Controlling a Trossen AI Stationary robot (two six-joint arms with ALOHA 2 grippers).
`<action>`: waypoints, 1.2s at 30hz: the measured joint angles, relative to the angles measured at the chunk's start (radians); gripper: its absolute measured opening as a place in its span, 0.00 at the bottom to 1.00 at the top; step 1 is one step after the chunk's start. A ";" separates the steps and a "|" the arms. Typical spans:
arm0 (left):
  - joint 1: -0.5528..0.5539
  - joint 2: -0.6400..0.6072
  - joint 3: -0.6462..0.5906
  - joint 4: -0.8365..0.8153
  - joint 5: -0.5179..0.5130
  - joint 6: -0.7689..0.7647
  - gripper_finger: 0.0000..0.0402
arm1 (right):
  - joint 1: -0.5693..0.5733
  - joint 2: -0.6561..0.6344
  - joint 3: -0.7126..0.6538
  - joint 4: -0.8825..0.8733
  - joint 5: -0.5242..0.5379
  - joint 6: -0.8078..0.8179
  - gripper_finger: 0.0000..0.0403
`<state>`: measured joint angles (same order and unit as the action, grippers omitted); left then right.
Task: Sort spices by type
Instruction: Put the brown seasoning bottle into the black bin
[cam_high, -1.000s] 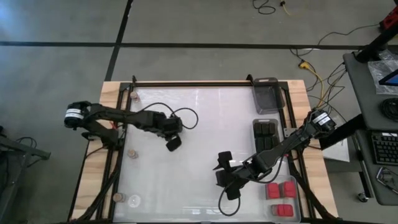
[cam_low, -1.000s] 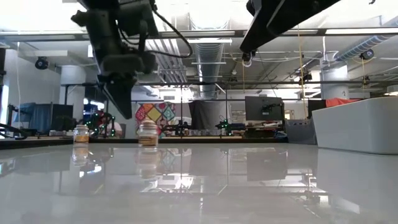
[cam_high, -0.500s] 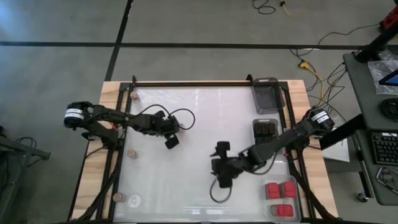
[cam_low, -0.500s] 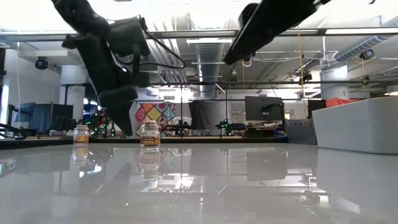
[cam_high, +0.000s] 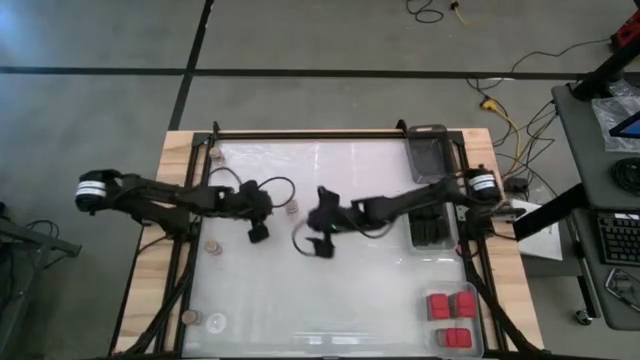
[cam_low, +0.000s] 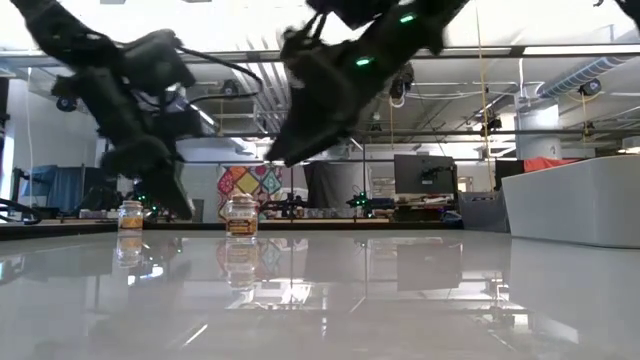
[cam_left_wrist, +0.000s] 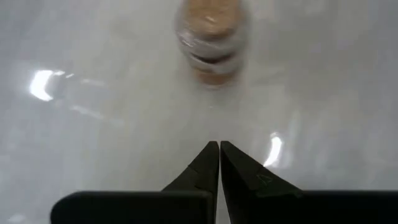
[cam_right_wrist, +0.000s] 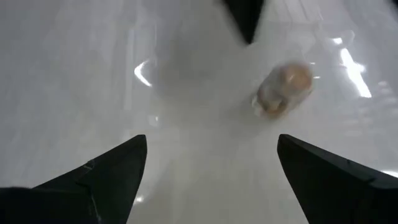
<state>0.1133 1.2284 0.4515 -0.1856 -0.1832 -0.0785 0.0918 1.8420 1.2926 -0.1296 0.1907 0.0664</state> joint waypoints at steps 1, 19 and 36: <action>-0.001 -0.030 -0.025 0.015 0.023 -0.007 0.00 | -0.021 0.020 0.030 0.008 -0.017 0.001 0.87; -0.020 -0.112 -0.264 0.323 0.225 -0.148 0.00 | -0.175 0.400 0.707 -0.396 -0.096 -0.164 0.87; -0.032 -0.075 -0.355 0.519 0.168 -0.127 0.00 | -0.208 0.468 0.758 -0.481 -0.166 -0.142 0.87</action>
<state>0.0818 1.1532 0.0967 0.3338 -0.0157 -0.2054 -0.1157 2.3104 2.0506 -0.6101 0.0252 -0.0753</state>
